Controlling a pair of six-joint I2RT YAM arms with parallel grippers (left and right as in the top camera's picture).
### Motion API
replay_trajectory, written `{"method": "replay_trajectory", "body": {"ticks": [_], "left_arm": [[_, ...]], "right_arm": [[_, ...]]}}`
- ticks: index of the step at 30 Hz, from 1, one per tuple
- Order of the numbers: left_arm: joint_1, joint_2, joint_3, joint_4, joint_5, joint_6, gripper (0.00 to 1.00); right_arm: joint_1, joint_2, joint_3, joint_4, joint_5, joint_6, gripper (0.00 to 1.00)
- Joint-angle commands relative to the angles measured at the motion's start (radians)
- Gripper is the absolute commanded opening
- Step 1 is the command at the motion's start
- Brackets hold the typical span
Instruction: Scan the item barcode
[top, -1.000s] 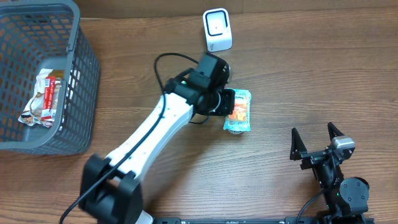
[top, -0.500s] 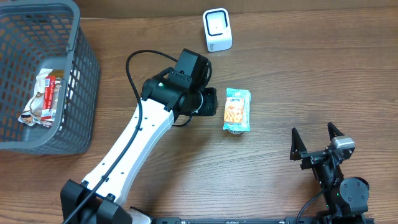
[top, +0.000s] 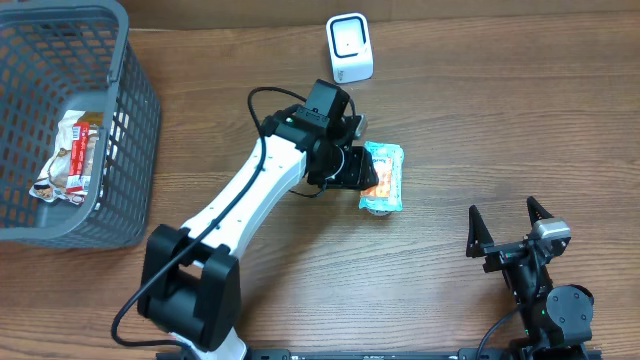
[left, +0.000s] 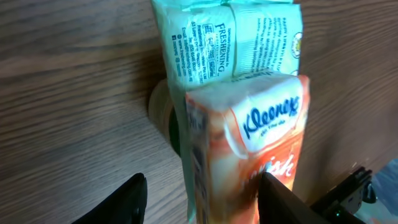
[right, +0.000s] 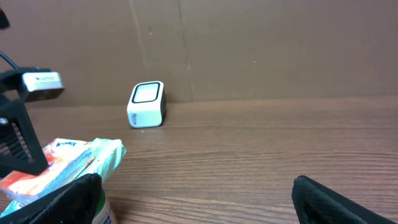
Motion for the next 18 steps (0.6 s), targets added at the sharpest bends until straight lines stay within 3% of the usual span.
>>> {"method": "replay_trajectory", "body": {"ticks": [1,4,9,14,18], "left_arm": [[0.002,0.014,0.014,0.014,0.041,0.026,0.44],[0.002,0.014,0.014,0.021,0.042,0.026,0.31],[0.002,0.014,0.014,0.021,0.041,0.027,0.24],[0.002,0.014,0.014,0.022,0.04,0.027,0.31],[-0.009,0.015,0.01,0.021,0.036,0.026,0.29]], "right_arm": [[-0.006,-0.01,-0.011,0.007,0.009,-0.002,1.0],[-0.006,-0.01,-0.01,0.007,0.009,-0.002,1.0],[-0.006,-0.01,-0.011,0.007,0.009,-0.002,1.0],[-0.006,-0.01,-0.011,0.007,0.009,-0.002,1.0],[-0.006,-0.01,-0.011,0.007,0.009,-0.002,1.0]]}}
